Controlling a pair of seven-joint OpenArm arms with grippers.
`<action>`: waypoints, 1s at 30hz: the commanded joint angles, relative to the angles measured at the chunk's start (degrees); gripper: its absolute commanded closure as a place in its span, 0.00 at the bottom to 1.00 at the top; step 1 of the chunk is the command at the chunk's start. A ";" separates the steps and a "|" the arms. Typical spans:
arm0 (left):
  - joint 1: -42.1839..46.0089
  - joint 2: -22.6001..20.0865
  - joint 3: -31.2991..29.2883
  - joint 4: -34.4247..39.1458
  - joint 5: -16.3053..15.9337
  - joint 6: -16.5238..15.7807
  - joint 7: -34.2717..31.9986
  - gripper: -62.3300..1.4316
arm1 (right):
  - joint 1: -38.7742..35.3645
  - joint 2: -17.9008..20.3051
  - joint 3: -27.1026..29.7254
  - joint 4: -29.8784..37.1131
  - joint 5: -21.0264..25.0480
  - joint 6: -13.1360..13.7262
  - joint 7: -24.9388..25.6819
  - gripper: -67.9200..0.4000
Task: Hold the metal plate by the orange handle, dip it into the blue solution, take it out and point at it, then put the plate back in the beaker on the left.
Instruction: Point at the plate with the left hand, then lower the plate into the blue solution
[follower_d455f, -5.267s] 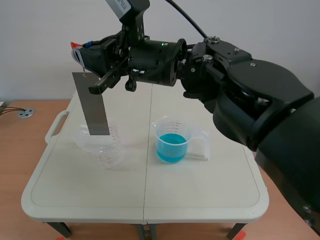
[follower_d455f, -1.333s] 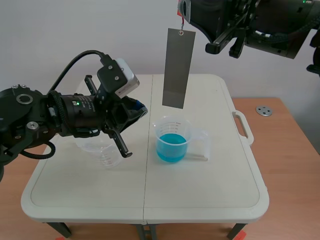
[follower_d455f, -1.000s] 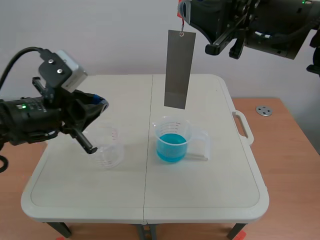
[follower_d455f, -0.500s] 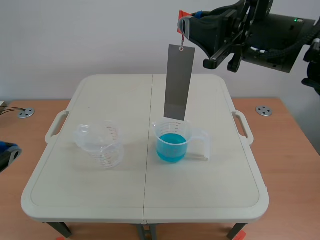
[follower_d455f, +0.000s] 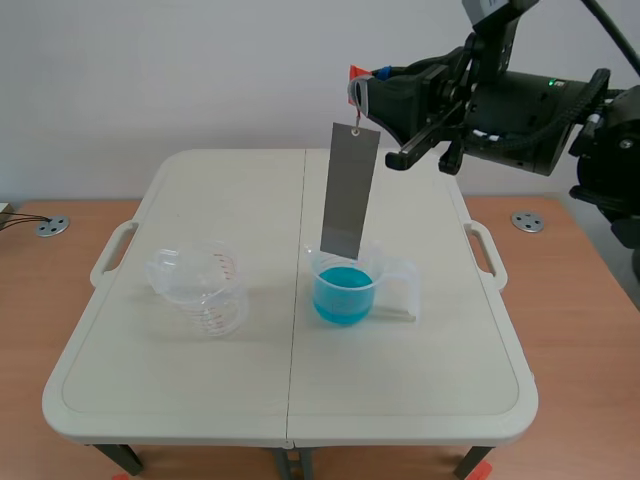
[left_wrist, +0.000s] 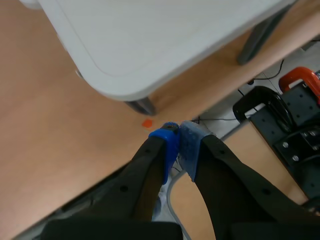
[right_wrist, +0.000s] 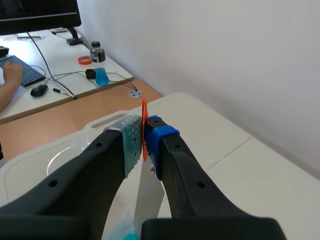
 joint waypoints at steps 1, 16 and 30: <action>0.63 0.37 0.20 0.07 -0.61 -0.13 -1.03 0.91 | 1.01 -0.35 0.04 -0.46 0.50 0.44 1.11 0.97; 0.76 1.92 0.20 -1.97 -0.57 -0.33 -1.42 0.91 | 0.98 -4.26 -0.02 -10.10 -4.02 0.44 2.21 0.97; 0.63 1.92 0.20 -1.97 -0.57 -0.35 -1.40 0.91 | 0.98 -6.01 -1.09 -15.87 -9.77 0.44 5.01 0.97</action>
